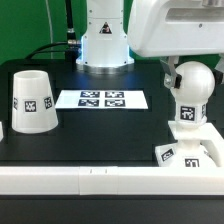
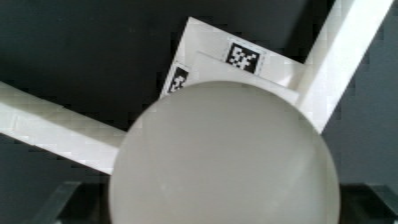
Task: Assemble lamp
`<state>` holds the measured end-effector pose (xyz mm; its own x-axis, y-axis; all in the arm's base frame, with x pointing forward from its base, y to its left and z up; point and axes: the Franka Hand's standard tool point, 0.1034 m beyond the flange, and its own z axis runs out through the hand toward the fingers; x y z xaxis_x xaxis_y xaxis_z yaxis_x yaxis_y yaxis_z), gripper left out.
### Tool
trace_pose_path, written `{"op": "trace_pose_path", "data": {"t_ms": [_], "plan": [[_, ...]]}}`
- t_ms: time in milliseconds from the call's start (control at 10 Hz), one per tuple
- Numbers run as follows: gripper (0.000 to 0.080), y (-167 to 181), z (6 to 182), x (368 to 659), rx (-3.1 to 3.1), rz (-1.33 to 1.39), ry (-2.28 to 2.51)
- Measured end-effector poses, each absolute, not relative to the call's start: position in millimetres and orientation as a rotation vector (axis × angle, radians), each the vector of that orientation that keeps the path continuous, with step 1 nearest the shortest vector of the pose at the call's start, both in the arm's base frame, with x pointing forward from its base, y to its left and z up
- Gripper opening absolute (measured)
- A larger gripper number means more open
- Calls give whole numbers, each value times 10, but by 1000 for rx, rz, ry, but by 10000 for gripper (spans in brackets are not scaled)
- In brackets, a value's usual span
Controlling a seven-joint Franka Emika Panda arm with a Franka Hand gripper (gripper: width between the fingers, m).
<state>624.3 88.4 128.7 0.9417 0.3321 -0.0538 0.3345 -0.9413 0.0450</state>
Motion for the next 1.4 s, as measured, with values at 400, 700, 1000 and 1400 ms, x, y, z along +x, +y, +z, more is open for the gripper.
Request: {"op": "trace_pose_path", "data": {"t_ms": [400,700,1000,1400], "plan": [[573,878,1283,6239,3100,-64,-75],[574,853,1272,6229,3072,-78,-566],[574,854,1267,6222,2947,-87,-1050],[574,860,1270,6234,2829,-96,-1365]]}}
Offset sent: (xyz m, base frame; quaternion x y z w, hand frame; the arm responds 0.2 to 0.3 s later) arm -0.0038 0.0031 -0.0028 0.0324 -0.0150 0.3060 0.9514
